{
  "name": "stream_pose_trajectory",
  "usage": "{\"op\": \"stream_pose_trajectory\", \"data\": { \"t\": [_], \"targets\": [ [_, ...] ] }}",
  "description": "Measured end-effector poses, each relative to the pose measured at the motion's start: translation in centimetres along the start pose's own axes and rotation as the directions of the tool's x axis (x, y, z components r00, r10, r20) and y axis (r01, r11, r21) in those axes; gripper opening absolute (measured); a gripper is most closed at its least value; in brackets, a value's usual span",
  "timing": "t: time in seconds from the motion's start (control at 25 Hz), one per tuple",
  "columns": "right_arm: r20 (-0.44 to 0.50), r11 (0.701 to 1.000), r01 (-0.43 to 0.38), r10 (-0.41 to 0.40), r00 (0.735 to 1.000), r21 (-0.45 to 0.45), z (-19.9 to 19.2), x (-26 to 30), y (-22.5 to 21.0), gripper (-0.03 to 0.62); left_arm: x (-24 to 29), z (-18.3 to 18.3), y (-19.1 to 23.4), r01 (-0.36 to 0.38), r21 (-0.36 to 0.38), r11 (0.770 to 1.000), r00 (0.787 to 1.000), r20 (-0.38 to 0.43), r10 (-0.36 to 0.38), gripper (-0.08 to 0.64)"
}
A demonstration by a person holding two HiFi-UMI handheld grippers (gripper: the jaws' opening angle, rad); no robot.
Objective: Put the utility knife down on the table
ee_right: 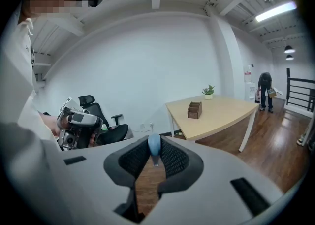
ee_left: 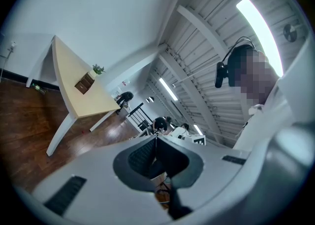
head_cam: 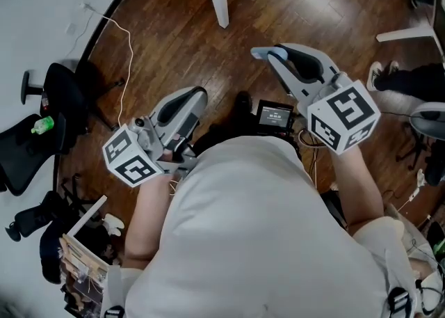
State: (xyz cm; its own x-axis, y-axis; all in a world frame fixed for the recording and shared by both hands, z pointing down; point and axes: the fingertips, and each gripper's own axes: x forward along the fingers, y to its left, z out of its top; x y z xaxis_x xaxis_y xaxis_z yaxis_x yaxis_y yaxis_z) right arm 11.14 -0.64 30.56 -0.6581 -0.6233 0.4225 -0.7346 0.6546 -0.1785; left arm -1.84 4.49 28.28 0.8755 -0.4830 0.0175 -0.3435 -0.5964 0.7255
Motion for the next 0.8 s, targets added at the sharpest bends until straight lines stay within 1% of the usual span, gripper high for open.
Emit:
{"op": "stream_pose_trajectory", "data": {
  "t": [0.28, 0.48, 0.8],
  "targets": [
    [-0.002, 1.0, -0.024, 0.024, 1.0, -0.005, 0.8, 1.4, -2.4, 0.071, 2.0, 1.4, 1.0, -0.016, 0.01, 1.0, 1.0, 0.013, 0.016, 0.003],
    [-0.011, 0.999, -0.032, 0.032, 0.999, -0.006, 1.6, 3.7, -3.3, 0.071, 2.3, 2.8, 2.9, -0.02, 0.002, 1.0, 1.0, 0.017, 0.02, 0.002],
    [-0.018, 1.0, 0.007, -0.007, 1.0, -0.001, 3.7, 8.6, -4.1, 0.071, 1.9, 6.7, 7.5, 0.012, -0.01, 1.0, 1.0, 0.007, -0.012, 0.002]
  ]
}}
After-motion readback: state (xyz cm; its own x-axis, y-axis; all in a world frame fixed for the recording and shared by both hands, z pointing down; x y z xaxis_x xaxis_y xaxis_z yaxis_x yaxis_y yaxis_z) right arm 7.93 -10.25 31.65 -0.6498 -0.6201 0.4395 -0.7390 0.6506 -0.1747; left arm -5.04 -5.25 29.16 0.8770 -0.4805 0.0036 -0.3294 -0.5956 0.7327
